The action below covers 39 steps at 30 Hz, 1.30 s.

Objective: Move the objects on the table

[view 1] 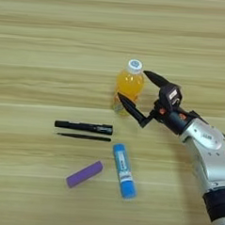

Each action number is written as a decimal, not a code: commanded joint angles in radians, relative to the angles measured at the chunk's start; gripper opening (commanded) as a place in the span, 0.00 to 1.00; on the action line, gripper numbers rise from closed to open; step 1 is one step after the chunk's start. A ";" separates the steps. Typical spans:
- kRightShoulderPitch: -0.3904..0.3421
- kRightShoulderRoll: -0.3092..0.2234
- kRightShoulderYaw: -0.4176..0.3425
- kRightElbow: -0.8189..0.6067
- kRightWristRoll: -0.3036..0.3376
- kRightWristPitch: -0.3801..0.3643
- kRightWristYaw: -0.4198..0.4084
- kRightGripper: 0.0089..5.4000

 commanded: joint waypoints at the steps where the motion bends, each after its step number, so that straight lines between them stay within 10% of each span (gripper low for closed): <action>1: -0.079 -0.004 -0.010 0.001 -0.040 -0.032 -0.070 1.00; 13: -0.089 0.006 0.002 0.020 -0.090 -0.026 -0.128 1.00; 30: -0.096 0.019 -0.016 -0.023 0.005 0.090 -0.073 1.00; 39: -0.086 0.021 -0.010 -0.038 0.014 0.123 -0.064 0.79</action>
